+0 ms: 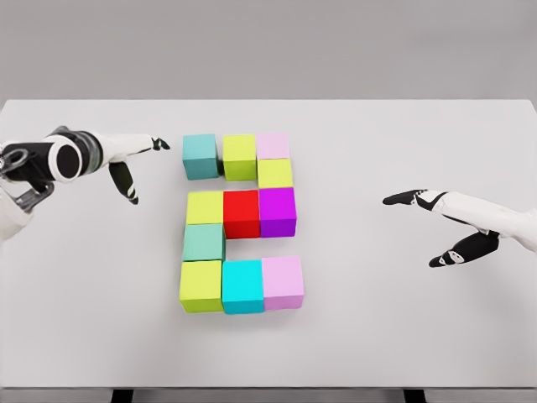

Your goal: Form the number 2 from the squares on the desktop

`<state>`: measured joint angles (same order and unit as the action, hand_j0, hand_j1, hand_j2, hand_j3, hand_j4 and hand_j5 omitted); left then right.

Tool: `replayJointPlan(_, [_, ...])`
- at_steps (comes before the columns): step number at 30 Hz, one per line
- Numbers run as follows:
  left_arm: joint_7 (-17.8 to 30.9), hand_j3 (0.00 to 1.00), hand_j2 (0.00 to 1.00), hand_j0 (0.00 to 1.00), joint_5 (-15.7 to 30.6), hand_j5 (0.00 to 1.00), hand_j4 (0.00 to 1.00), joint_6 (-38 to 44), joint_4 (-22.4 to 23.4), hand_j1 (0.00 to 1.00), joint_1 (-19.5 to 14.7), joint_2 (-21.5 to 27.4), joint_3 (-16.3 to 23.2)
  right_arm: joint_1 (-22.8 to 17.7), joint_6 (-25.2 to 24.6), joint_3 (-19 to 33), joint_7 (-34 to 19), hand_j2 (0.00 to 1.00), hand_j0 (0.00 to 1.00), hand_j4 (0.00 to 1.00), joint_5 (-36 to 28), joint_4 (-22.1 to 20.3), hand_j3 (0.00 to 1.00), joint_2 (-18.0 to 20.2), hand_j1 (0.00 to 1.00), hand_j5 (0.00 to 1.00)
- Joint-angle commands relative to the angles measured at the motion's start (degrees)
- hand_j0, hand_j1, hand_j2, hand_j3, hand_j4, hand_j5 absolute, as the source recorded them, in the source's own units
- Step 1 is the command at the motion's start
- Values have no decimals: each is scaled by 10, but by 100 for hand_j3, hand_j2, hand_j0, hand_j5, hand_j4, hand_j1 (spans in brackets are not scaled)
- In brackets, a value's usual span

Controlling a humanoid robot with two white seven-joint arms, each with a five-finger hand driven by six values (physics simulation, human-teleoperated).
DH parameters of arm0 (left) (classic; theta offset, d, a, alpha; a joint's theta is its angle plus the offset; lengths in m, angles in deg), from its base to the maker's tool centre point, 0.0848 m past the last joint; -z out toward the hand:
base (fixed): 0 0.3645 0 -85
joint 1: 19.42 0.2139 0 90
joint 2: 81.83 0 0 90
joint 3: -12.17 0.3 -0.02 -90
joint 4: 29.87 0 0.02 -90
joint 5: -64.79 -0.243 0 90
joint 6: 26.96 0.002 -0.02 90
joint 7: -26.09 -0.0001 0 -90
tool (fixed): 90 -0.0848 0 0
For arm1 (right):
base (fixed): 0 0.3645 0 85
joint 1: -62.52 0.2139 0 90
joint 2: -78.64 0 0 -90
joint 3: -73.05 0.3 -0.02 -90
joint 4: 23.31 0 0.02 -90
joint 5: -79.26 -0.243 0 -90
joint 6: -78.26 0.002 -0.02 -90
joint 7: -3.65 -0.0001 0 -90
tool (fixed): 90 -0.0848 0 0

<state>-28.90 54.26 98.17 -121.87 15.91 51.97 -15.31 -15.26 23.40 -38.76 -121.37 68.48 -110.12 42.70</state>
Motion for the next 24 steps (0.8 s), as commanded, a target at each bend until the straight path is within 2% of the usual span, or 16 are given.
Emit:
replayJointPlan(1, [0,100,100,100,-3,100,100,-1,14,100,-2,1,23,0,-1,0,0,100,100,100,-5,0,100,1,100,100])
replayJointPlan(3, [0,100,100,100,-8,100,100,-1,30,100,-6,-2,30,0,-1,0,0,100,100,100,-5,0,100,1,100,100])
replayJointPlan(13, [0,100,100,100,-82,100,100,-1,30,100,-10,-23,37,0,-1,0,0,100,100,100,-5,1,100,2,100,100])
replayJointPlan(17, [0,100,100,100,-83,100,100,-1,29,100,-25,-23,64,0,-1,0,0,100,100,100,-5,0,100,2,100,100])
replayJointPlan(24, [0,100,100,100,-83,100,100,-1,29,100,-30,-31,74,-1,-1,0,0,100,100,100,-5,0,100,3,100,100])
